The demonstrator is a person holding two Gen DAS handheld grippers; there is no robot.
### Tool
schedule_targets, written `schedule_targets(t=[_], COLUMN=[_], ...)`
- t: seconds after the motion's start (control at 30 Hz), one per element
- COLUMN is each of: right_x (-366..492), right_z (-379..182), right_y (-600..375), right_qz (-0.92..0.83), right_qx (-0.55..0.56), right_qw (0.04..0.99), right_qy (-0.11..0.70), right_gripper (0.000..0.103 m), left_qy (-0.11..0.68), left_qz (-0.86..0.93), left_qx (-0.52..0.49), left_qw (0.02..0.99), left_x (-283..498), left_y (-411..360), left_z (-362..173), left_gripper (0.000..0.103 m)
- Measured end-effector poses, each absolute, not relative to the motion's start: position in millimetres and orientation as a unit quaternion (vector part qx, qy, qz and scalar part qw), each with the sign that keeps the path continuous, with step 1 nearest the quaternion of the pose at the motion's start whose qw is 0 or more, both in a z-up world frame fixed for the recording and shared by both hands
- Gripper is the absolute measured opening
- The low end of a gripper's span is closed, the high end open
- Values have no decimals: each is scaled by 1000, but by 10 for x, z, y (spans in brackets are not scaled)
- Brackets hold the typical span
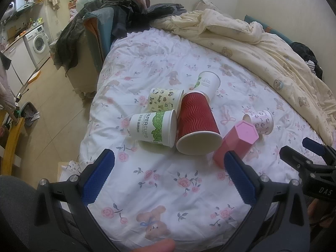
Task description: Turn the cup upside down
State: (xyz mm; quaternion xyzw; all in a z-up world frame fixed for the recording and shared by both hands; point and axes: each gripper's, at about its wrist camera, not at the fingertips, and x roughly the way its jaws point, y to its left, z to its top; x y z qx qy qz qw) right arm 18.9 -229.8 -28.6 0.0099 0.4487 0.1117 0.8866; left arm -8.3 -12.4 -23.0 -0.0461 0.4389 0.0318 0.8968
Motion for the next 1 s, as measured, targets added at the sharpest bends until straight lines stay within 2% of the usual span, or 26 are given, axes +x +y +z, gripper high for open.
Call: schedule_targets(t=[1.0], right_x=[195], right_z=[-328], right_y=[-2311], right_qz=[110], right_qx=[10], right_qw=[884], right_qy=[454], right_gripper=[103], left_qy=[439], left_qz=[29], left_qx=[-48], left_qw=[897], left_x=[-78], left_y=[-134], left_z=[-244], left_gripper=[103])
